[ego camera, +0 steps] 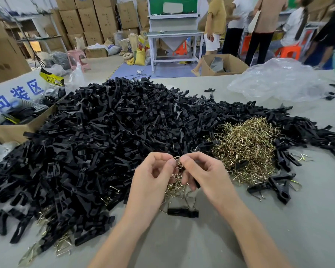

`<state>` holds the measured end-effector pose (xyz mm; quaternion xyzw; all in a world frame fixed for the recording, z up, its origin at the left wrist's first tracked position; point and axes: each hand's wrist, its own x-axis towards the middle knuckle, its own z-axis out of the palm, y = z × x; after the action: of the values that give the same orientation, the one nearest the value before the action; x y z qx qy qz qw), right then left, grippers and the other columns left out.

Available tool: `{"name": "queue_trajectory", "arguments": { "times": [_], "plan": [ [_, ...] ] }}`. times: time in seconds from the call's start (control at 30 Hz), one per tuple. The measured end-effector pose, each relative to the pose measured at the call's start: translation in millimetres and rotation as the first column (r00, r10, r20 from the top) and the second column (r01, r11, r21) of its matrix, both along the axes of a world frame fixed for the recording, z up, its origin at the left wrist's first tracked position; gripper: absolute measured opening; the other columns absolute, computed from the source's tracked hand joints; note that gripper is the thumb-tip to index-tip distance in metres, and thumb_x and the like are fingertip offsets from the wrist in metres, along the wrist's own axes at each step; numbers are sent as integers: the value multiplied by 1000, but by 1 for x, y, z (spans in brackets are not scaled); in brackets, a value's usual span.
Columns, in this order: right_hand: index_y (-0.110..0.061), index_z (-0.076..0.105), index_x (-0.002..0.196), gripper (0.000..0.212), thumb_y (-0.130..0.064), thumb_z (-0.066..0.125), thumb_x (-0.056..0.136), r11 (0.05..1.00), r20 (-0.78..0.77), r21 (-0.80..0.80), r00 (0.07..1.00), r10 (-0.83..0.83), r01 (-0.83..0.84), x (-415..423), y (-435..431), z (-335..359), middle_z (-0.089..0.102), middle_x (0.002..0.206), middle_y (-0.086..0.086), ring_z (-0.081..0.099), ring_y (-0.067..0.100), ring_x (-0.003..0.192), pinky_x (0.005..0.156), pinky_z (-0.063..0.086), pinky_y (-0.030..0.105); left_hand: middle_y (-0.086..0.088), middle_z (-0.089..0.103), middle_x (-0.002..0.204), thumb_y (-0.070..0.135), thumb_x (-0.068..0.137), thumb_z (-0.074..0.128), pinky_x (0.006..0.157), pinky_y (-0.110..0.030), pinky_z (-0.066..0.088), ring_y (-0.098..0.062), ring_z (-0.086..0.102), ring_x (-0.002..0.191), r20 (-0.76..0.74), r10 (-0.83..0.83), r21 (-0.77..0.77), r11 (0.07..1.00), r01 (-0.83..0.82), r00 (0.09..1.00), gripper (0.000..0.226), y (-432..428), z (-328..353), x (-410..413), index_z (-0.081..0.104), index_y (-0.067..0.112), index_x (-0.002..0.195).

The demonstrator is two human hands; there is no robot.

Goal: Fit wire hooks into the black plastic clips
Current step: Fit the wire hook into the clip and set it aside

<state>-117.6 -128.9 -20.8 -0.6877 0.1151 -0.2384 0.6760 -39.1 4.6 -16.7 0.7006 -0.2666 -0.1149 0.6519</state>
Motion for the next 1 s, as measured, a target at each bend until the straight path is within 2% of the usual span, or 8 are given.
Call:
{"name": "queue_trajectory", "arguments": {
  "times": [0.23,0.37,0.43,0.5,0.7,0.87,0.93,1.0],
  "plan": [
    [-20,74,89,10,-23,68,96,994,-7,-107,1000,-9,8,-3,-3,-5,68,61,6,53,6,47,49,45,17,18,68,78,31,96,64,62,-9,42,2,58,66,189,-31,119,993,8,981,10,4,0,2,69,36,90],
    [-31,75,98,10,-37,67,95,981,-95,-185,995,37,-54,-4,-4,-9,72,65,2,51,7,47,49,44,19,17,66,94,30,96,63,72,-12,46,-4,64,87,371,2,185,980,-76,929,8,8,0,9,68,36,94],
    [-43,71,105,14,-48,65,93,959,-144,-270,988,53,-90,-4,-2,-13,72,66,-2,50,16,48,51,44,30,18,64,96,27,96,63,75,-11,45,-6,63,92,454,18,194,974,-119,891,11,10,2,12,68,36,94],
    [-49,67,107,20,-57,61,90,933,-165,-342,985,58,-112,-4,0,-16,71,65,-5,51,26,50,52,45,37,18,67,93,26,96,63,73,-12,46,-6,64,88,374,29,161,982,-96,927,14,11,2,13,68,38,93],
    [-46,68,104,20,-57,58,91,927,-133,-362,990,48,-94,-3,0,-16,73,70,-7,55,21,52,54,48,38,9,68,72,29,97,62,62,-10,47,-3,61,65,156,51,67,996,-63,986,16,12,6,14,70,42,91],
    [-51,63,116,22,-53,60,94,928,-128,-367,992,11,-58,-3,1,-15,73,70,-6,41,5,44,47,36,19,5,72,78,26,97,62,70,-15,53,-7,68,73,70,21,47,999,-24,997,15,12,8,12,72,35,91],
    [-44,68,109,15,-47,62,96,960,-73,-275,997,21,-40,-3,2,-9,72,69,-1,50,8,47,47,42,21,2,74,80,23,96,64,72,-17,54,-10,70,76,6,1,24,1000,-1,1000,12,11,11,11,74,27,93],
    [-34,74,100,14,-42,62,96,999,29,-28,999,-25,26,-1,1,-2,70,67,3,57,12,50,50,49,22,6,73,79,25,94,66,67,-13,51,-6,66,71,-35,-19,-2,1000,19,999,10,9,13,7,75,25,92]
  ]
}}
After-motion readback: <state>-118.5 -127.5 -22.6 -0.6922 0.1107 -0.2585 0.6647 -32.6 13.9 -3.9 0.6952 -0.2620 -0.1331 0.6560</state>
